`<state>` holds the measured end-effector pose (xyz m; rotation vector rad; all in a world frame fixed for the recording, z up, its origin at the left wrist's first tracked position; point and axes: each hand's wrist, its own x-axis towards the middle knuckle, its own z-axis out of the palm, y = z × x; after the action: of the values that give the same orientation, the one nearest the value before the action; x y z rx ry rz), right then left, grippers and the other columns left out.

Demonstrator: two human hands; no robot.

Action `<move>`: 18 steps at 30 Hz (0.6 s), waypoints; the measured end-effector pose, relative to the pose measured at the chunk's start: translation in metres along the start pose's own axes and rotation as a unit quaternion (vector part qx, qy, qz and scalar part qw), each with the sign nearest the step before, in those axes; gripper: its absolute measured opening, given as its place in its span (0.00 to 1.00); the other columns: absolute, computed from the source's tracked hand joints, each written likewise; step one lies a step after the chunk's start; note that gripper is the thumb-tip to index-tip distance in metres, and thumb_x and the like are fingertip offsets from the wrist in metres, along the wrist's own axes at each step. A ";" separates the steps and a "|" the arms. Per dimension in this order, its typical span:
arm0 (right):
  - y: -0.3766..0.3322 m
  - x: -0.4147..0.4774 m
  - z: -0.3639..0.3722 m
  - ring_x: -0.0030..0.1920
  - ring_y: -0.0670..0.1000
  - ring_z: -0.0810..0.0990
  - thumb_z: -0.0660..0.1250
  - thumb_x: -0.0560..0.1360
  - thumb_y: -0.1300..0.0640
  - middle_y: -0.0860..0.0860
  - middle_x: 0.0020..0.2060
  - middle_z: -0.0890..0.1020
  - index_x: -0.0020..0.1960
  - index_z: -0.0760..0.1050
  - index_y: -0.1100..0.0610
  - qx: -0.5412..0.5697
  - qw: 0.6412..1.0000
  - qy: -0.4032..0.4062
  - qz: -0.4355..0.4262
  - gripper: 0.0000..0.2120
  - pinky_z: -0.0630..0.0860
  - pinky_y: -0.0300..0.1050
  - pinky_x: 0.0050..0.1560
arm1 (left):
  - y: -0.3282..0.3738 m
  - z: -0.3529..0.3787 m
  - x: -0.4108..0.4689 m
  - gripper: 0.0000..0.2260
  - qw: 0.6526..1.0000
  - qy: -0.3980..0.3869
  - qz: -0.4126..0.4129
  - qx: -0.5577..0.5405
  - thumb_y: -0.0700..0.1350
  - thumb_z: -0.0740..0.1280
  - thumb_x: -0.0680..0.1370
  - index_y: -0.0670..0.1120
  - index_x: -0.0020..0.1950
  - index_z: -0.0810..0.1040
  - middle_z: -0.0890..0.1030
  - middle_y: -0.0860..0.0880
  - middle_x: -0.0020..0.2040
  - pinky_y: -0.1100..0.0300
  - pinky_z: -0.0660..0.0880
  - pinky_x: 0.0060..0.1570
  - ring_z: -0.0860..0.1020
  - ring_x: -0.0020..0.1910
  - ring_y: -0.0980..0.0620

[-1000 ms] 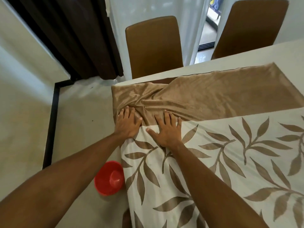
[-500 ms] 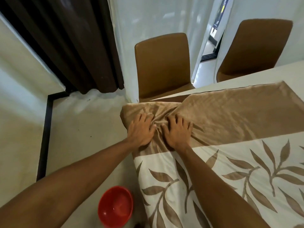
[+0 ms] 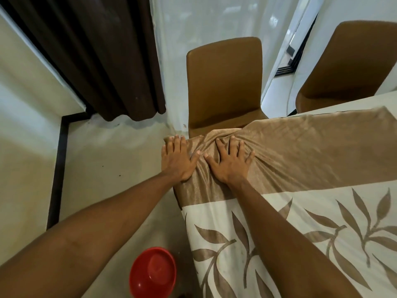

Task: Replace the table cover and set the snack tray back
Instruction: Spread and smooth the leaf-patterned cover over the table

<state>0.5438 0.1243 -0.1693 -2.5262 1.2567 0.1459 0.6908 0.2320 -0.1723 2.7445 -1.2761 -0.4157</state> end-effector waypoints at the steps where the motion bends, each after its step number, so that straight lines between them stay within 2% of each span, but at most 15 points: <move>1: -0.003 0.003 -0.001 0.81 0.61 0.36 0.41 0.75 0.23 0.53 0.82 0.38 0.82 0.41 0.39 -0.002 1.000 -0.008 -0.009 0.40 0.33 0.72 0.75 | -0.004 -0.001 0.003 0.36 1.000 -0.002 -0.008 0.004 0.66 0.43 0.82 0.45 0.82 0.45 0.47 0.43 0.83 0.43 0.43 0.78 0.44 0.81 0.42; 4: -0.001 0.012 -0.008 0.82 0.60 0.37 0.43 0.75 0.22 0.53 0.82 0.38 0.82 0.41 0.39 -0.006 0.998 -0.041 -0.038 0.41 0.33 0.70 0.75 | -0.011 -0.009 0.011 0.32 0.999 -0.012 -0.032 0.025 0.62 0.43 0.84 0.45 0.82 0.47 0.47 0.43 0.83 0.41 0.43 0.78 0.43 0.81 0.42; 6: 0.010 0.014 -0.015 0.82 0.59 0.46 0.46 0.77 0.24 0.51 0.83 0.48 0.83 0.49 0.41 0.029 0.997 -0.022 -0.061 0.39 0.41 0.66 0.78 | -0.009 -0.015 0.014 0.30 0.998 -0.004 -0.040 0.040 0.59 0.45 0.84 0.45 0.82 0.46 0.46 0.43 0.83 0.40 0.43 0.78 0.42 0.81 0.42; 8: 0.022 0.010 -0.020 0.78 0.57 0.63 0.52 0.79 0.29 0.50 0.79 0.64 0.79 0.62 0.44 0.116 0.989 0.059 -0.065 0.33 0.57 0.61 0.77 | 0.000 -0.021 0.013 0.30 0.999 0.034 -0.010 0.037 0.57 0.50 0.84 0.45 0.82 0.47 0.47 0.43 0.83 0.41 0.43 0.78 0.43 0.81 0.42; 10: 0.033 0.001 -0.022 0.71 0.56 0.71 0.57 0.81 0.36 0.51 0.72 0.73 0.73 0.69 0.48 0.164 0.974 0.157 -0.013 0.26 0.65 0.59 0.73 | 0.016 -0.022 0.011 0.27 0.994 0.077 0.069 0.024 0.54 0.52 0.84 0.46 0.82 0.54 0.53 0.44 0.82 0.42 0.48 0.78 0.49 0.81 0.42; 12: 0.044 -0.008 -0.018 0.74 0.58 0.67 0.57 0.81 0.37 0.53 0.75 0.70 0.73 0.68 0.48 0.134 0.976 0.164 0.047 0.25 0.59 0.62 0.75 | 0.032 -0.019 0.013 0.23 0.990 0.084 0.112 0.016 0.54 0.53 0.85 0.49 0.79 0.63 0.63 0.45 0.79 0.44 0.58 0.75 0.60 0.78 0.43; 13: 0.049 -0.012 -0.014 0.78 0.59 0.62 0.55 0.82 0.36 0.54 0.78 0.64 0.76 0.65 0.47 0.102 0.984 0.134 0.059 0.27 0.53 0.63 0.77 | 0.035 -0.017 0.017 0.21 0.993 0.080 0.091 0.005 0.54 0.53 0.85 0.50 0.76 0.67 0.69 0.46 0.76 0.45 0.62 0.72 0.66 0.75 0.43; 15: 0.056 -0.017 -0.004 0.82 0.59 0.49 0.47 0.83 0.34 0.54 0.83 0.52 0.82 0.54 0.45 0.046 0.995 0.073 0.049 0.31 0.42 0.63 0.79 | 0.031 -0.018 0.031 0.17 0.997 0.072 0.001 -0.041 0.54 0.57 0.83 0.53 0.69 0.75 0.79 0.46 0.65 0.46 0.68 0.64 0.74 0.65 0.43; 16: 0.059 -0.017 -0.001 0.82 0.58 0.44 0.44 0.83 0.33 0.53 0.83 0.47 0.83 0.49 0.44 0.032 0.997 0.059 0.044 0.32 0.39 0.63 0.78 | 0.025 -0.018 0.038 0.15 0.994 0.070 -0.035 -0.075 0.54 0.58 0.83 0.54 0.66 0.78 0.81 0.46 0.61 0.47 0.69 0.61 0.76 0.61 0.43; 18: 0.058 -0.013 0.001 0.82 0.57 0.40 0.41 0.82 0.32 0.52 0.83 0.43 0.83 0.45 0.43 0.029 0.997 0.050 0.048 0.33 0.35 0.63 0.78 | 0.014 -0.018 0.048 0.12 0.986 0.059 -0.043 -0.148 0.53 0.62 0.82 0.54 0.60 0.82 0.83 0.48 0.56 0.48 0.71 0.60 0.78 0.57 0.44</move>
<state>0.4901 0.1014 -0.1809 -2.4527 1.4000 0.0042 0.7144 0.1858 -0.1620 2.5376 -0.9820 -0.4062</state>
